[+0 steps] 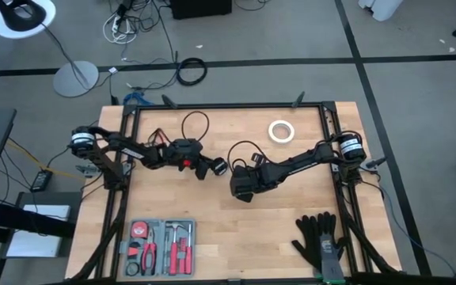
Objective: Coil cords
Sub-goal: Coil the black wire on the black spool, then uncoil the black wire from the black spool
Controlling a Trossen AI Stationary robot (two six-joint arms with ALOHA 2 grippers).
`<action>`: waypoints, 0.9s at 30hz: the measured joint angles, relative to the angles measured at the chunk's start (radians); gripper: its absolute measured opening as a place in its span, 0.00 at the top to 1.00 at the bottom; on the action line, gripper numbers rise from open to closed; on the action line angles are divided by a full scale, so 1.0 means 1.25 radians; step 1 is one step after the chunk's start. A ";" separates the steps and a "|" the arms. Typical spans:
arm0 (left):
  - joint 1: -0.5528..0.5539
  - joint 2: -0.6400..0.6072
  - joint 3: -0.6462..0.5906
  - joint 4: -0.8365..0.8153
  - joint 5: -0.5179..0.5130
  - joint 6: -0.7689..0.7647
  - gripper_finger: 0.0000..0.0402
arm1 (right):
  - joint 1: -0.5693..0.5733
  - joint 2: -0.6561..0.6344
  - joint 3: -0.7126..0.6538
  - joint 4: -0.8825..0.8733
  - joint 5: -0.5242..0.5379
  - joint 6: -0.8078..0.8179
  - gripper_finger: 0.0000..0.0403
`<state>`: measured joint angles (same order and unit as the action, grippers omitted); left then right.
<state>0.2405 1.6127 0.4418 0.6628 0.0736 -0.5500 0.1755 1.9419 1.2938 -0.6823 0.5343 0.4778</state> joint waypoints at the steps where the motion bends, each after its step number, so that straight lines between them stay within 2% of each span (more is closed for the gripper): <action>1: 0.011 0.000 0.000 -0.027 -0.015 0.012 0.70 | 0.001 0.000 0.000 0.000 0.000 0.000 0.98; 5: 0.055 -0.001 0.000 -0.117 -0.034 0.027 0.69 | 0.007 0.000 0.000 0.000 -0.002 0.000 0.98; 10: 0.073 -0.002 0.003 -0.164 0.039 0.041 0.68 | 0.007 0.000 0.000 0.010 -0.004 -0.001 0.98; 22: 0.121 -0.008 0.003 -0.212 0.088 0.163 0.68 | 0.004 0.000 0.000 0.016 -0.003 -0.006 0.98; 27: 0.136 -0.062 0.000 -0.292 0.107 0.186 0.68 | 0.003 0.000 -0.018 0.053 0.001 -0.013 0.98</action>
<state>0.4102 1.5356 0.4417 0.2983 0.2077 -0.3177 0.1795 1.9419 1.2709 -0.6162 0.5358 0.4614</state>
